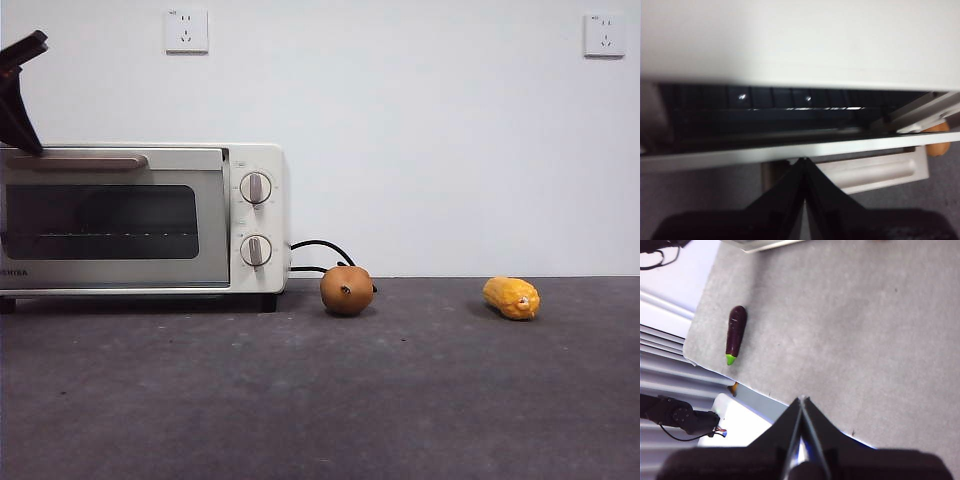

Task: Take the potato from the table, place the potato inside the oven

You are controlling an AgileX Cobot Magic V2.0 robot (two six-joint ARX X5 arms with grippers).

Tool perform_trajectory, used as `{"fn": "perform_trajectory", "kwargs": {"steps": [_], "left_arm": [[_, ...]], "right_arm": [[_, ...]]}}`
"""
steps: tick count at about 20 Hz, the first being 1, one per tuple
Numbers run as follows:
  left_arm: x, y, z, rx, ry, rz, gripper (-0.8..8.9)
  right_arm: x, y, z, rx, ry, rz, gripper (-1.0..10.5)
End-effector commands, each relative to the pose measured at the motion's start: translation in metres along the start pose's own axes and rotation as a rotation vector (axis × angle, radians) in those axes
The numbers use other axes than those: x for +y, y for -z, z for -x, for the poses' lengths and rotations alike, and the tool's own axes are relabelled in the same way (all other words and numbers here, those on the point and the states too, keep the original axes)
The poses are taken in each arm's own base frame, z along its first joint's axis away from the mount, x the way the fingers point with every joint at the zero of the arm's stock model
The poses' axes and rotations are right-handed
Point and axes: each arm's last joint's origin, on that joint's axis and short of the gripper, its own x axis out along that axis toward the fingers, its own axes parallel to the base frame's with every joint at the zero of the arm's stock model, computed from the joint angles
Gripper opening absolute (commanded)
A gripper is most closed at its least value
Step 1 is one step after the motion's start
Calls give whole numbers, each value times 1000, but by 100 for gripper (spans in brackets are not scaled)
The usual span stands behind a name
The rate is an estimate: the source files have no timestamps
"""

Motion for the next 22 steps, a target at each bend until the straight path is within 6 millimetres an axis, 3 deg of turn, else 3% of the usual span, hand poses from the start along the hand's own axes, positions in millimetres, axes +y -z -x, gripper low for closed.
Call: {"fn": "perform_trajectory", "kwargs": {"steps": [1, 11, 22], "left_arm": [[16, 24, -25, 160, -100, 33, -7], [7, 30, -28, 232, -172, -2, -7], [-20, 41, -38, 341, -294, -86, -8]], "right_arm": [[7, 6, 7, -23, -4, 40, -12], [21, 28, 23, -56, -6, 65, -12], [23, 33, 26, -49, -6, 60, -12]]}}
